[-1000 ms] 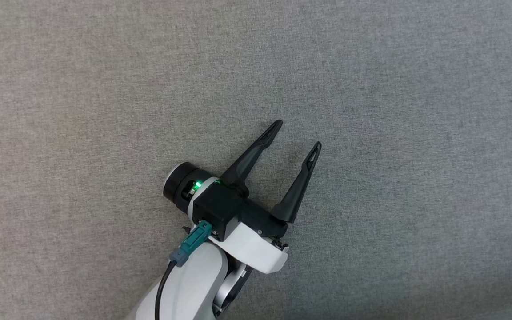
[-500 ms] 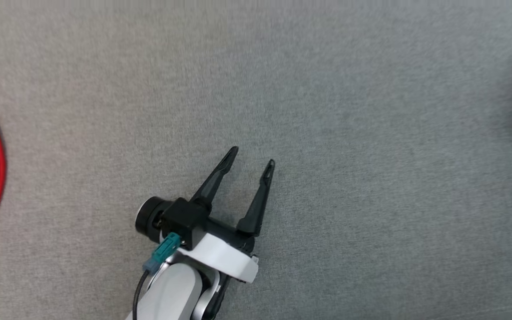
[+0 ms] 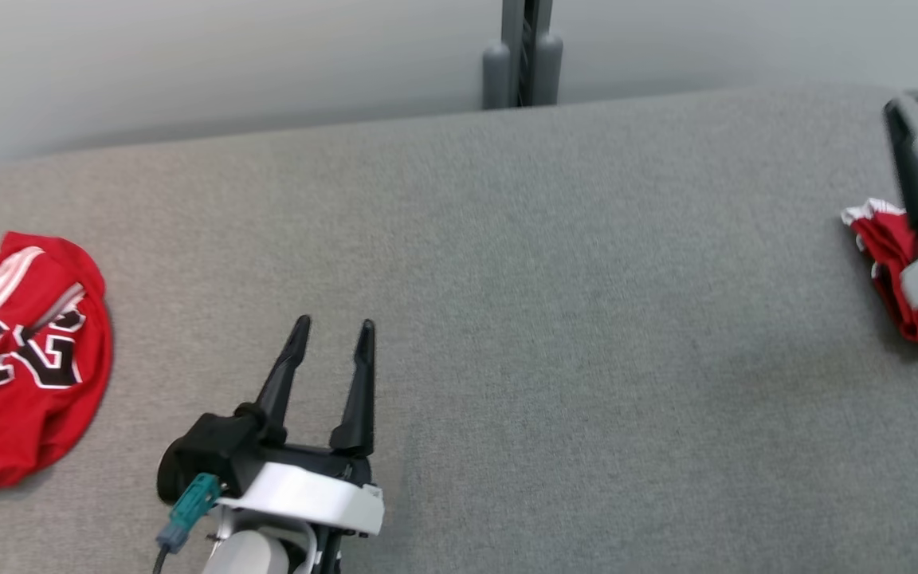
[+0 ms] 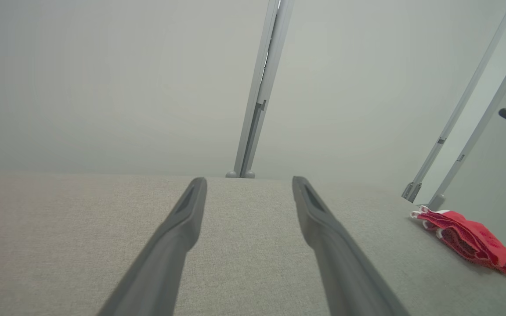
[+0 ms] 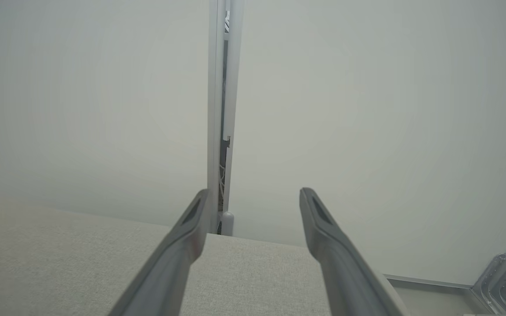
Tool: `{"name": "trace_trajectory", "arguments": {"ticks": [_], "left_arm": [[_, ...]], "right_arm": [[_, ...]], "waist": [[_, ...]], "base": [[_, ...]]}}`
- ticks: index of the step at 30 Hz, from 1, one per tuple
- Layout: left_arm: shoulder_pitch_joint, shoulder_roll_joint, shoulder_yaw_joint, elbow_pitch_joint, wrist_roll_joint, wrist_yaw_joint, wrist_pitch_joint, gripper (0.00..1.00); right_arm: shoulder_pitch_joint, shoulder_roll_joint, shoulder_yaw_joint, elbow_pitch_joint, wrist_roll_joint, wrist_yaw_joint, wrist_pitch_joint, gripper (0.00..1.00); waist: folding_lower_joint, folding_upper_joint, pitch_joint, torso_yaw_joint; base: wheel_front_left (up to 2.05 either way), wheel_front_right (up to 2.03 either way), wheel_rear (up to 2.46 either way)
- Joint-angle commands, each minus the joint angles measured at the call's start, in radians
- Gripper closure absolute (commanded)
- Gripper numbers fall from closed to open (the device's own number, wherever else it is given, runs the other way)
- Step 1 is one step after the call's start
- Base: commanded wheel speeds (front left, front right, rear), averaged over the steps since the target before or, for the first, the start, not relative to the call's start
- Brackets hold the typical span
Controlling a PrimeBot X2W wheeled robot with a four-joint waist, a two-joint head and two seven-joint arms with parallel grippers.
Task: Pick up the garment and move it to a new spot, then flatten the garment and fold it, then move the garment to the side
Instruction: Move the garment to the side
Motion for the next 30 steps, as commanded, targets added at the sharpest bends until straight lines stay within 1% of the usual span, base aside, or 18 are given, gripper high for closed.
{"name": "trace_trajectory", "arguments": {"ticks": [1, 2, 3, 5, 8, 11, 12, 13, 17, 23, 30], "left_arm": [[0.028, 0.005, 0.031, -0.010, -0.005, 0.006, 0.002, 0.00], [0.038, 0.005, 0.045, -0.014, -0.006, 0.006, 0.002, 0.00], [0.038, 0.005, 0.045, -0.014, -0.006, 0.006, 0.002, 0.00], [0.060, 0.004, 0.064, -0.014, -0.002, 0.000, 0.002, 0.00], [0.093, 0.005, 0.086, -0.011, 0.001, -0.007, 0.001, 0.00], [0.126, 0.004, 0.104, -0.014, 0.000, -0.009, 0.001, 0.00], [0.148, 0.005, 0.121, -0.015, -0.008, -0.001, 0.001, 0.00], [0.156, 0.005, 0.129, -0.018, -0.023, 0.001, 0.001, 0.00], [0.183, 0.004, 0.137, -0.022, -0.018, -0.003, 0.001, 0.00], [0.200, 0.005, 0.132, -0.021, 0.003, -0.009, 0.001, 0.00], [0.193, 0.004, 0.132, -0.019, -0.014, -0.004, 0.001, 0.00]], "right_arm": [[0.096, 0.048, -0.076, -0.058, -0.053, 0.000, -0.002, 0.00], [0.134, 0.073, -0.113, -0.090, -0.075, 0.000, -0.002, 0.00], [0.134, 0.073, -0.113, -0.090, -0.075, 0.000, -0.002, 0.00], [0.220, 0.132, -0.191, -0.151, -0.121, 0.000, -0.002, 0.00], [0.344, 0.222, -0.279, -0.241, -0.211, 0.000, -0.002, 0.00], [0.446, 0.299, -0.326, -0.322, -0.302, 0.000, -0.002, 0.00], [0.501, 0.348, -0.353, -0.372, -0.356, 0.000, -0.002, 0.00], [0.525, 0.371, -0.362, -0.393, -0.378, 0.000, -0.002, 0.00], [0.603, 0.448, -0.399, -0.466, -0.443, 0.000, -0.002, 0.00], [0.679, 0.499, -0.424, -0.518, -0.505, 0.000, -0.002, 0.00], [0.720, 0.514, -0.439, -0.528, -0.528, 0.000, -0.002, 0.00]], "waist": [[0.0000, 0.0000, -0.071, 0.031], [0.0000, 0.0000, -0.083, 0.036], [0.0000, 0.0000, -0.083, 0.036], [0.0000, 0.0000, -0.107, 0.044], [0.0000, 0.0000, -0.141, 0.052], [0.0000, 0.0000, -0.165, 0.054], [0.0000, 0.0000, -0.176, 0.053], [0.0000, 0.0000, -0.179, 0.052], [0.0000, 0.0000, -0.191, 0.049], [0.0000, 0.0000, -0.196, 0.043], [0.0000, 0.0000, -0.194, 0.048]], "base": [[0.00, 0.00, 0.00], [0.00, 0.00, 0.00], [0.00, 0.00, 0.00], [0.00, 0.00, 0.00], [0.00, 0.00, 0.00], [0.00, 0.00, 0.00], [0.00, 0.00, 0.00], [0.00, 0.00, 0.00], [0.00, 0.00, 0.00], [0.00, 0.00, 0.00], [0.00, 0.00, 0.00]]}}
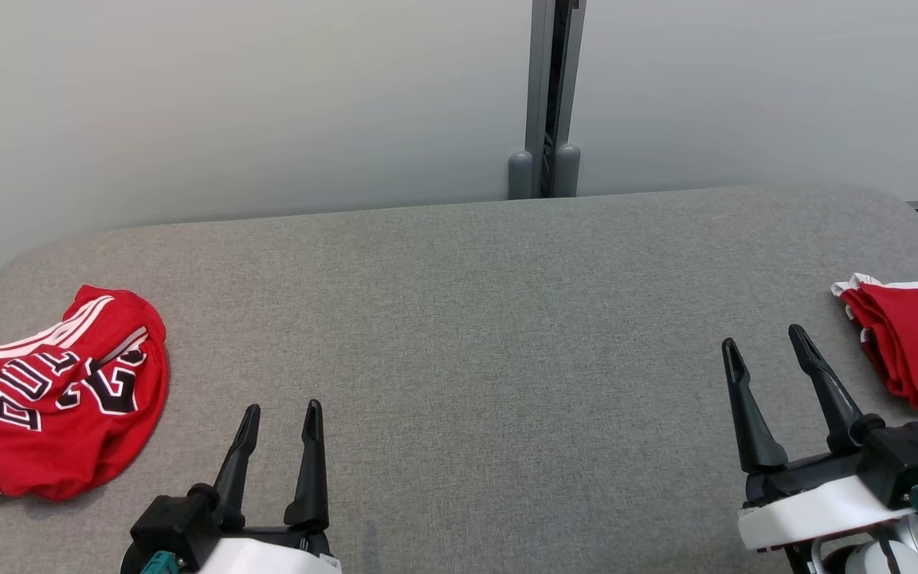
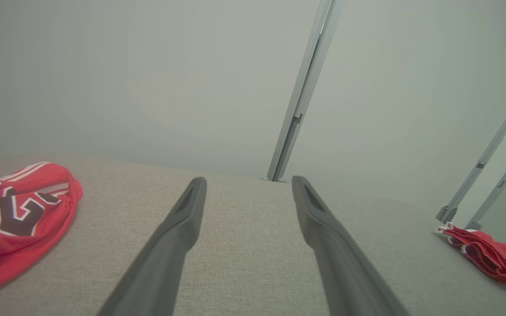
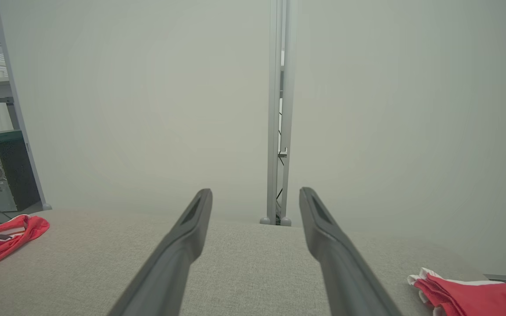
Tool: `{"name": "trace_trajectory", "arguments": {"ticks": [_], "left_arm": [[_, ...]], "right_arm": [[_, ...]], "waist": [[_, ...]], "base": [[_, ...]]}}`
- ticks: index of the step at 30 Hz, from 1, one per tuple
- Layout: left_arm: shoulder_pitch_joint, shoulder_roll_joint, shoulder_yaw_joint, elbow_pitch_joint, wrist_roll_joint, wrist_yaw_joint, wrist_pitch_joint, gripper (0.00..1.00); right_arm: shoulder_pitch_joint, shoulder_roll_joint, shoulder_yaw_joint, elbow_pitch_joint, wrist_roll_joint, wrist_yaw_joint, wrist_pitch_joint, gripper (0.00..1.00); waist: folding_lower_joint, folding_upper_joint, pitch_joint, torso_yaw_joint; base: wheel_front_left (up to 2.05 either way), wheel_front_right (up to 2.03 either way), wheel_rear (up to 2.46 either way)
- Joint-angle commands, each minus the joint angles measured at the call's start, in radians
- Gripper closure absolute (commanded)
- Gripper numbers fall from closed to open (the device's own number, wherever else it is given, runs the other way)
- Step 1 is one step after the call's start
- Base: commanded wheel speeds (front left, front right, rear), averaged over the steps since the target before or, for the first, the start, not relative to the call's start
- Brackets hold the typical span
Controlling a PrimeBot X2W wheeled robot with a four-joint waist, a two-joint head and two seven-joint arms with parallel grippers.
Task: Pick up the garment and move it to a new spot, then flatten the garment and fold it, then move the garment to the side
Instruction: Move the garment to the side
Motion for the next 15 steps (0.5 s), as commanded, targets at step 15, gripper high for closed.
{"name": "trace_trajectory", "arguments": {"ticks": [15], "left_arm": [[-0.022, 0.004, 0.007, 0.004, 0.035, 0.023, 0.001, 0.00]], "right_arm": [[0.002, 0.007, -0.018, -0.008, -0.023, 0.000, -0.002, 0.00]], "waist": [[0.0000, 0.0000, 0.009, -0.017]], "base": [[0.00, 0.00, 0.00]]}}
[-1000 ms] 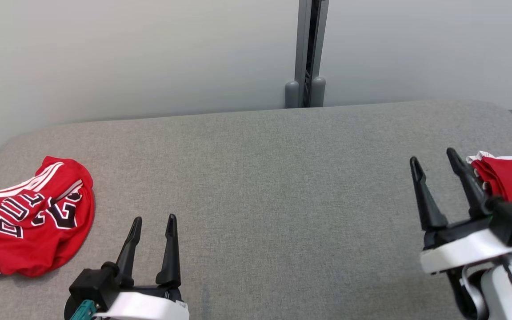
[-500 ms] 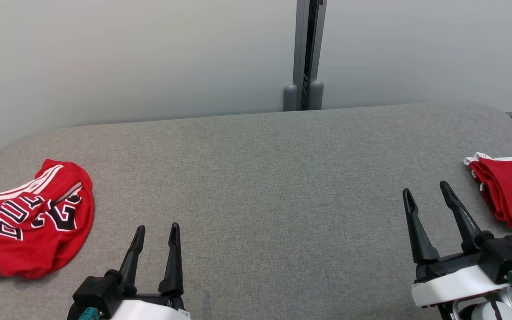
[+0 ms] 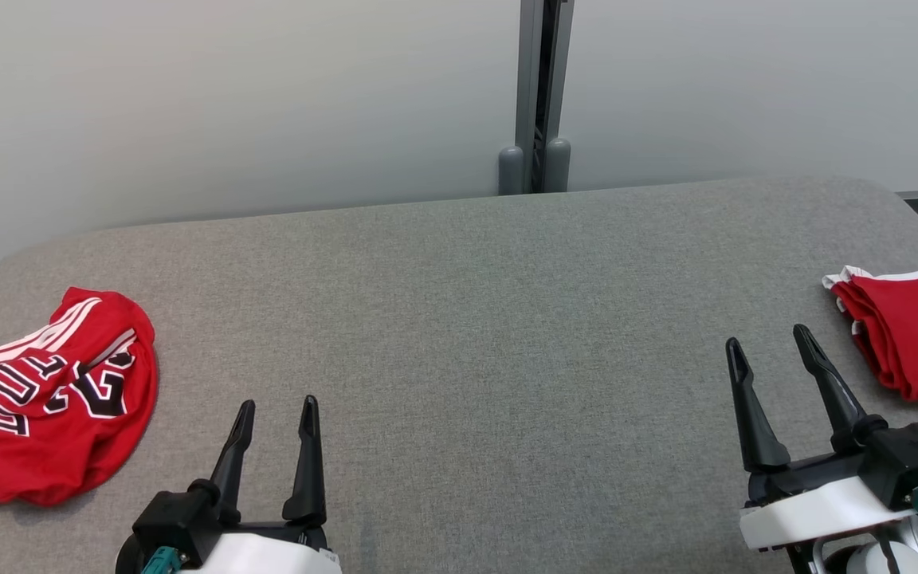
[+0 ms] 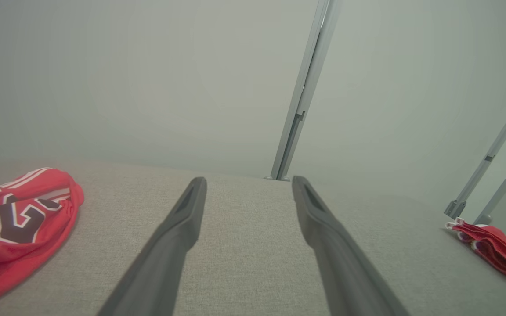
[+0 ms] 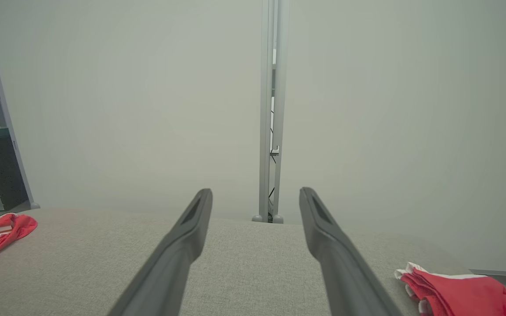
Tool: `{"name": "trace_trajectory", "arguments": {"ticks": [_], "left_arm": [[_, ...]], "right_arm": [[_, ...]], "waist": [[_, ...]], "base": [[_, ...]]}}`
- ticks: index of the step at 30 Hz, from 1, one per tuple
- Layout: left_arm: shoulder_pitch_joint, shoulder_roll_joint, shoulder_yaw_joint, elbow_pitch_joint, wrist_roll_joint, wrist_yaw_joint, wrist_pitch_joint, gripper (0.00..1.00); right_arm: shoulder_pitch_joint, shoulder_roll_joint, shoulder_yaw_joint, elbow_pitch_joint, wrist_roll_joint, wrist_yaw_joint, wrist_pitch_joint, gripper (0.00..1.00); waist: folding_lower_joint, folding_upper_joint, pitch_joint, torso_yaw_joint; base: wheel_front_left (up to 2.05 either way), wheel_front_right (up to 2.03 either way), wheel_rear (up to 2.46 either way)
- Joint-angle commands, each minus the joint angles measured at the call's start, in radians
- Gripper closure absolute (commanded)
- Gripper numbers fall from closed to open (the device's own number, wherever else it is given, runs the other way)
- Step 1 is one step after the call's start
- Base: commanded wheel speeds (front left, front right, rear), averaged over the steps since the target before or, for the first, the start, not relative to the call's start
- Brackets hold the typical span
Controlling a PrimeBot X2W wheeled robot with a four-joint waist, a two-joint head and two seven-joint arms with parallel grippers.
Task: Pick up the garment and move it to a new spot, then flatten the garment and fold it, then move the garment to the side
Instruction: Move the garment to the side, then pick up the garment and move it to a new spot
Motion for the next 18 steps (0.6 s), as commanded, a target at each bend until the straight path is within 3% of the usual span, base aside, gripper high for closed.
{"name": "trace_trajectory", "arguments": {"ticks": [1, 18], "left_arm": [[-0.014, 0.004, 0.004, 0.000, 0.005, 0.003, 0.001, 0.00], [-0.014, 0.004, -0.005, -0.007, 0.040, 0.025, 0.001, 0.00]], "right_arm": [[-0.006, -0.001, -0.004, -0.001, -0.005, 0.000, -0.002, 0.00], [-0.008, 0.003, -0.003, -0.002, -0.008, 0.000, -0.002, 0.00]], "waist": [[0.0000, 0.0000, 0.000, 0.000], [0.0000, 0.0000, 0.000, 0.008]], "base": [[0.00, 0.00, 0.00], [0.00, 0.00, 0.00]]}}
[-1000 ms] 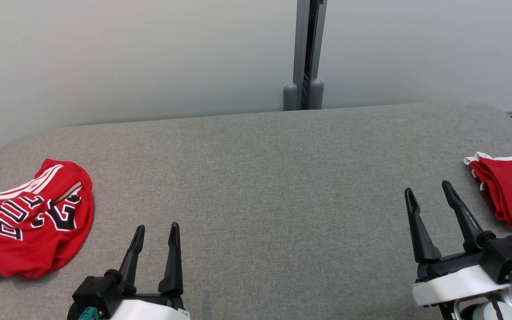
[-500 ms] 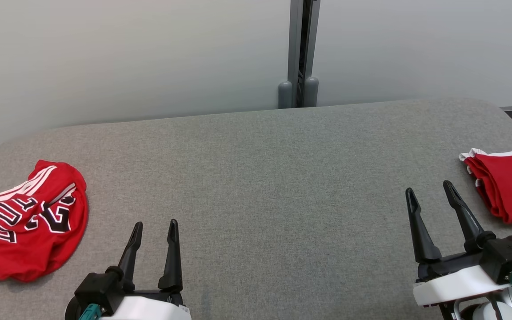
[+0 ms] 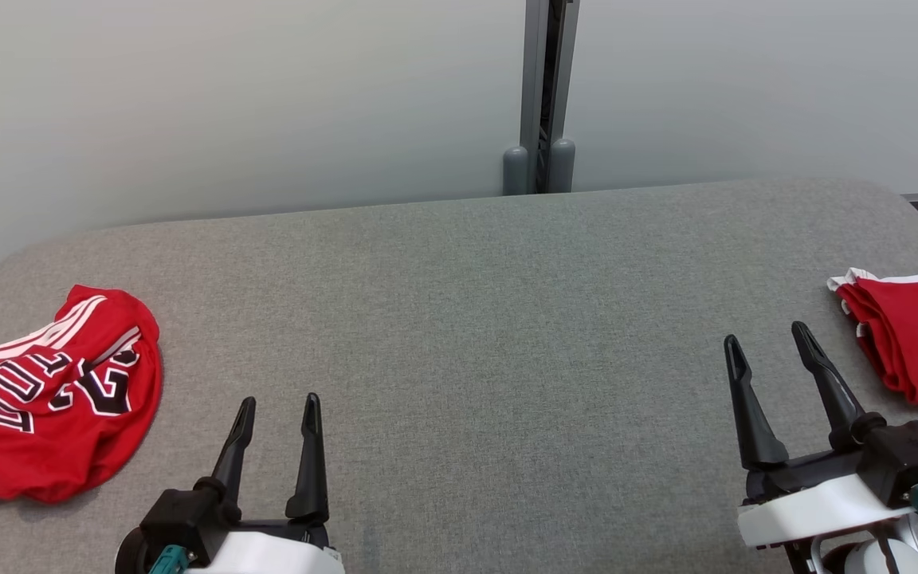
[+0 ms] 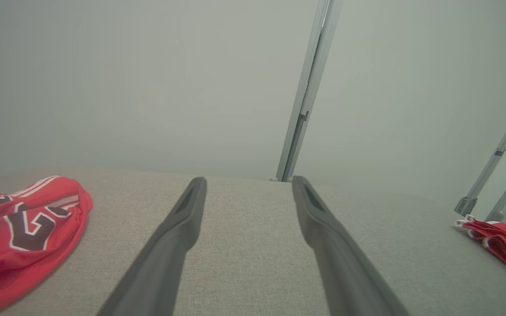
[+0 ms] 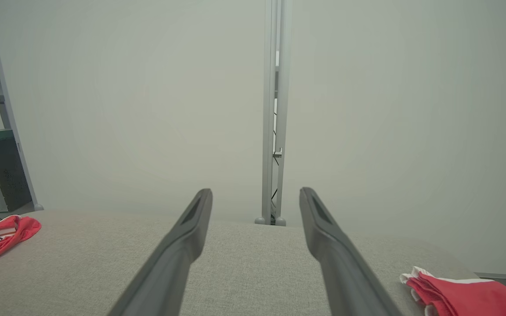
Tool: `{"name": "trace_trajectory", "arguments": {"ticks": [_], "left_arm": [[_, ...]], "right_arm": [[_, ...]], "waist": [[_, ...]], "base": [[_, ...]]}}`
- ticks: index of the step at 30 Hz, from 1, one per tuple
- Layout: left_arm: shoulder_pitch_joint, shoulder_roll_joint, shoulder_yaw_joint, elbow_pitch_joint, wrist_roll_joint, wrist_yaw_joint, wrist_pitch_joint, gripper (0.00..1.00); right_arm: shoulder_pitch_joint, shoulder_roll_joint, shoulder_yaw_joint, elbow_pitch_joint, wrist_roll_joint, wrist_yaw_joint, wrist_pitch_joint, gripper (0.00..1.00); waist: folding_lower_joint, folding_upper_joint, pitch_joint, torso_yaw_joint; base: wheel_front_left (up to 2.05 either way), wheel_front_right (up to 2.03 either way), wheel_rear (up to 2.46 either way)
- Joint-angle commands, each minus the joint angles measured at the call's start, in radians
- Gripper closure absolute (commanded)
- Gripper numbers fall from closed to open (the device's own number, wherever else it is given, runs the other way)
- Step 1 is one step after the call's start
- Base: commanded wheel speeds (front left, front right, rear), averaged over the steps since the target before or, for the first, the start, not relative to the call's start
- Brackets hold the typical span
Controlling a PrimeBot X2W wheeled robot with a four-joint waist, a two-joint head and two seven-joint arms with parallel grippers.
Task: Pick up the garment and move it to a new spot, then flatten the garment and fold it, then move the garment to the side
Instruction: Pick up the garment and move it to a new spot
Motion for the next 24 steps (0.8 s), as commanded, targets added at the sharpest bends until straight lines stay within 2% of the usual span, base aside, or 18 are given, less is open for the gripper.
{"name": "trace_trajectory", "arguments": {"ticks": [1, 24], "left_arm": [[-0.008, 0.005, 0.000, -0.004, 0.012, 0.005, 0.001, 0.00], [-0.007, 0.005, -0.004, 0.000, -0.001, 0.003, 0.001, 0.00]], "right_arm": [[-0.003, -0.001, -0.003, -0.002, -0.007, 0.000, -0.002, 0.00], [-0.002, -0.004, 0.006, 0.003, 0.002, 0.000, -0.002, 0.00]], "waist": [[0.0000, 0.0000, 0.000, 0.000], [0.0000, 0.0000, 0.001, 0.009]], "base": [[0.00, 0.00, 0.00], [0.00, 0.00, 0.00]]}}
